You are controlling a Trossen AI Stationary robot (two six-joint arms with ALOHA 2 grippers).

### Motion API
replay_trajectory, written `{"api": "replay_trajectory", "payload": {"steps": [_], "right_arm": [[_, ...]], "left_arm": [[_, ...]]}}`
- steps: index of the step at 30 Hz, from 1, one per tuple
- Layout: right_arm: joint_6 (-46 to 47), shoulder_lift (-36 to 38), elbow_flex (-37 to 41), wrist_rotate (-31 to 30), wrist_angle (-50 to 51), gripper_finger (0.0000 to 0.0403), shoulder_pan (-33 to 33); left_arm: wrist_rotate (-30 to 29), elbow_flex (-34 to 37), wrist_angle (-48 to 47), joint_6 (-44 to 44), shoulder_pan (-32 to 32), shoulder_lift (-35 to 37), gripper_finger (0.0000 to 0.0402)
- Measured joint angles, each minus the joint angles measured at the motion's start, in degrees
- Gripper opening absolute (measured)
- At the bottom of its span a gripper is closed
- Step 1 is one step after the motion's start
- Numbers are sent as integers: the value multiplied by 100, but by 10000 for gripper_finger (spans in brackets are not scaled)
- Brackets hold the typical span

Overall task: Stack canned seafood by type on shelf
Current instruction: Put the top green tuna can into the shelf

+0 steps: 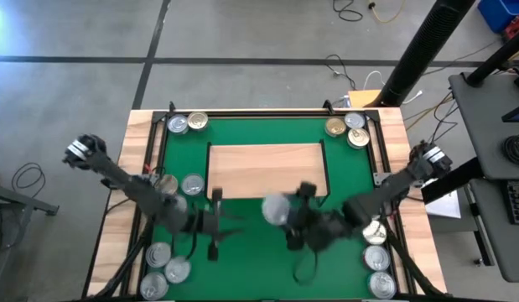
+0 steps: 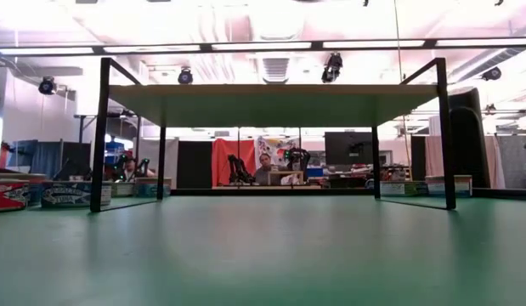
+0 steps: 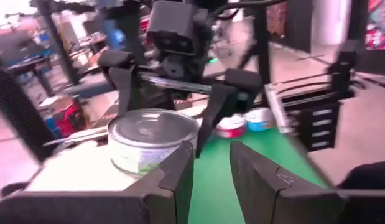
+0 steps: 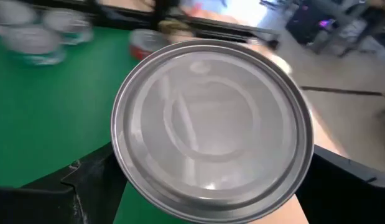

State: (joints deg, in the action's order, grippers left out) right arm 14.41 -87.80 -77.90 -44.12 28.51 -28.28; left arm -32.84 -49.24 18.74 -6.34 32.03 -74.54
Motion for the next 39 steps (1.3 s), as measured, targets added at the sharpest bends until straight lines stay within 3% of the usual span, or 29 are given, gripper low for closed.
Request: {"api": "replay_trajectory", "payload": {"steps": [5,10,16,23,39], "right_arm": [[-338,70,4,626,0,369,1021],[-647,-26,7,1657,6,369,1775],[-511,-19,28,1754,-97,381,2008],[-575,-47,67,2345,-73,393,2047],[-387,-417,154,2372,-530,400,2182]], "left_arm": [[274,16,-768,86,-1124,472,90],[868,18,-946,146,-1904,535,90],[2060,20,-1130,73,-2456,447,91],[2144,20,-988,234,-2711,325,91],[2223,-240,-1243,184,-2733,-252,91]]}}
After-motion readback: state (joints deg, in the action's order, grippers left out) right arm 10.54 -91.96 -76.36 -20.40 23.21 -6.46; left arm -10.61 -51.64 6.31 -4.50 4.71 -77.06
